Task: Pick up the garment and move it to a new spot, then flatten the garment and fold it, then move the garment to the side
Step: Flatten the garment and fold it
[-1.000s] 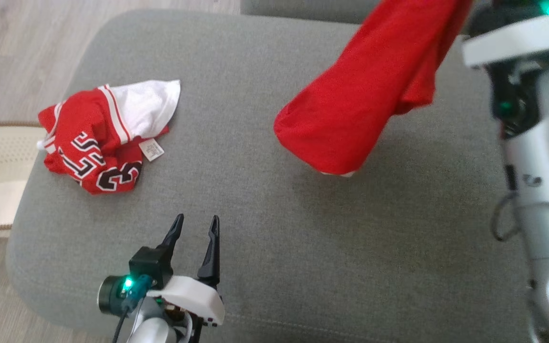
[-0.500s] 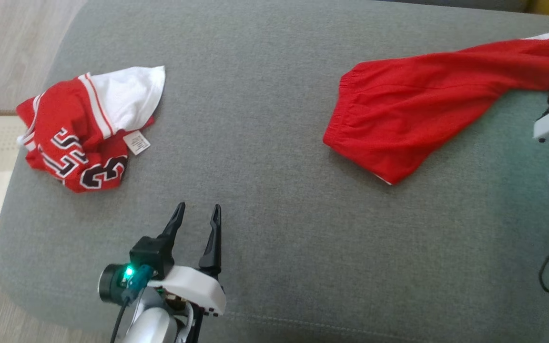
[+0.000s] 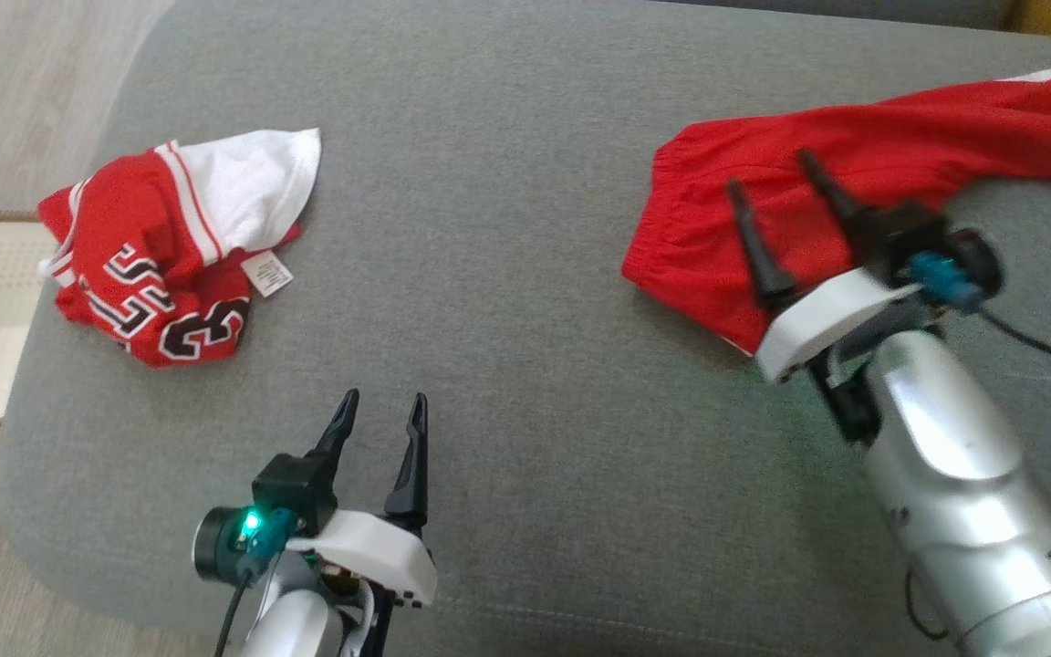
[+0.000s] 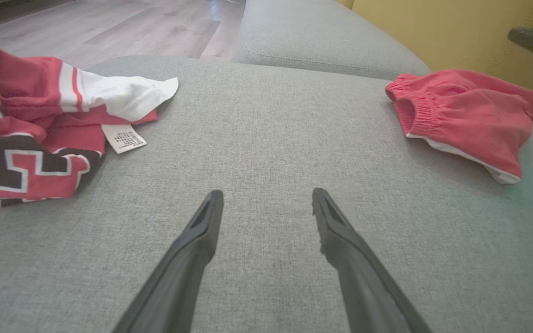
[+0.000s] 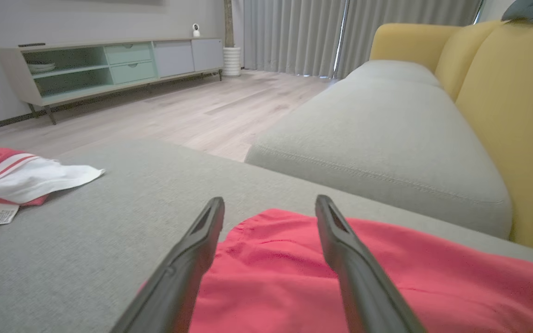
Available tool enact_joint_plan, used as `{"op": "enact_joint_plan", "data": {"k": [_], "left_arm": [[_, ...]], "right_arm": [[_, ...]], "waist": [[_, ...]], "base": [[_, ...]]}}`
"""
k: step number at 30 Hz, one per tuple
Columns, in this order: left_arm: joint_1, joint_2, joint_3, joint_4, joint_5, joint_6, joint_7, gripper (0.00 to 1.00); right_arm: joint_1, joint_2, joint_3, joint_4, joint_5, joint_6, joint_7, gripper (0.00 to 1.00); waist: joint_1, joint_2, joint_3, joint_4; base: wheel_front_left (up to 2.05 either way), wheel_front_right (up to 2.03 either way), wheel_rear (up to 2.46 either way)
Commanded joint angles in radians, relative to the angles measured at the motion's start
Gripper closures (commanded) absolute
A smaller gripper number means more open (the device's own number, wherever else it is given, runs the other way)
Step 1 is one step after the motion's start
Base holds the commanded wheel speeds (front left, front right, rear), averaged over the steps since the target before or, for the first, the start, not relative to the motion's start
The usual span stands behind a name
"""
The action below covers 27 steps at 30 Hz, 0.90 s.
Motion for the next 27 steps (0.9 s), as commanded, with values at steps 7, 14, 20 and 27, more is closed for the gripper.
{"op": "enact_joint_plan", "data": {"k": [7, 14, 20, 27], "left_arm": [[-0.028, 0.003, 0.024, -0.026, -0.014, 0.003, -0.012, 0.00], [-0.028, 0.003, 0.014, -0.029, -0.025, 0.011, -0.012, 0.00], [-0.030, 0.003, 0.010, -0.032, -0.034, 0.015, -0.012, 0.00], [-0.044, 0.003, 0.001, -0.037, -0.042, 0.018, -0.012, 0.00]], "right_arm": [[0.004, 0.036, 0.171, -0.012, 0.013, 0.007, 0.053, 0.00], [0.011, 0.032, 0.181, 0.051, -0.053, 0.007, 0.110, 0.00], [0.014, 0.042, 0.187, 0.085, -0.105, 0.007, 0.135, 0.04], [-0.001, 0.065, 0.136, 0.102, -0.141, 0.007, 0.118, 1.00]], "waist": [[0.0000, 0.0000, 0.014, 0.047], [0.0000, 0.0000, 0.016, 0.064], [0.0000, 0.0000, 0.024, 0.061], [0.0000, 0.0000, 0.034, 0.062]], "base": [[0.00, 0.00, 0.00], [0.00, 0.00, 0.00], [0.00, 0.00, 0.00], [0.00, 0.00, 0.00]]}}
